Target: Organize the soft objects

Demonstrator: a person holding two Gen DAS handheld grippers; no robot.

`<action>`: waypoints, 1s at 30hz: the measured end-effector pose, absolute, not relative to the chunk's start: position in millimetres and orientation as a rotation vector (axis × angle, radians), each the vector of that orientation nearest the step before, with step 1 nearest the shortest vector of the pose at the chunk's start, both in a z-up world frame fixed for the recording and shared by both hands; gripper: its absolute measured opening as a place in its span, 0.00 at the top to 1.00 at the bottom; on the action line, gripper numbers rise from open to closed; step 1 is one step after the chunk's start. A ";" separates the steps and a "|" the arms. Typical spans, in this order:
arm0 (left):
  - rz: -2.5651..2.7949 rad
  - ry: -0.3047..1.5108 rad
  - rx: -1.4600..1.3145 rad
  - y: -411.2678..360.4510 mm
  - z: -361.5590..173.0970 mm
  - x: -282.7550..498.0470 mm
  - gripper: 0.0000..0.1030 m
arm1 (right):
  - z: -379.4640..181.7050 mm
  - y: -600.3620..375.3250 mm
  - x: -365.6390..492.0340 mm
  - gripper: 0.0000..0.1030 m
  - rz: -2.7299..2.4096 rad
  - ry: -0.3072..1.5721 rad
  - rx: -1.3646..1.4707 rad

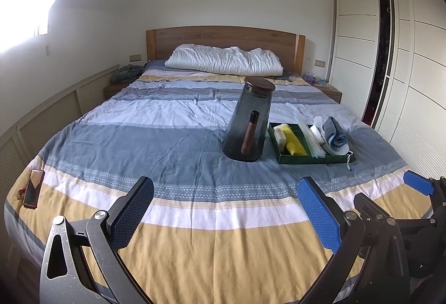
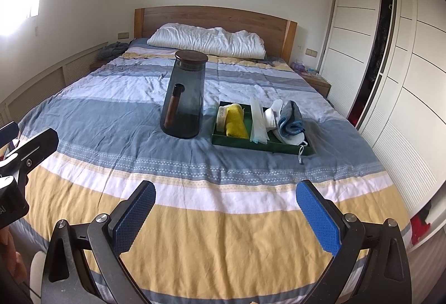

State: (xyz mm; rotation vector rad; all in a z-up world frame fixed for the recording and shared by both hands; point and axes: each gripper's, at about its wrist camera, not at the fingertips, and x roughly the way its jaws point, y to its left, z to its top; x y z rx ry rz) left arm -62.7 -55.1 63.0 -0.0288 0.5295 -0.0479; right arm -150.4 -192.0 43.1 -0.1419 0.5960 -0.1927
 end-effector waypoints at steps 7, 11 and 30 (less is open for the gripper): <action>-0.055 0.534 -0.027 -55.6 62.5 -64.3 0.02 | 42.1 -192.1 -150.8 0.00 -0.193 0.596 -0.147; -0.053 0.536 -0.027 -54.6 62.2 -64.5 0.02 | 42.1 -191.6 -150.6 0.00 -0.193 0.596 -0.146; -0.069 0.543 -0.027 -53.7 62.4 -64.7 0.02 | 42.3 -192.5 -149.7 0.00 -0.193 0.593 -0.146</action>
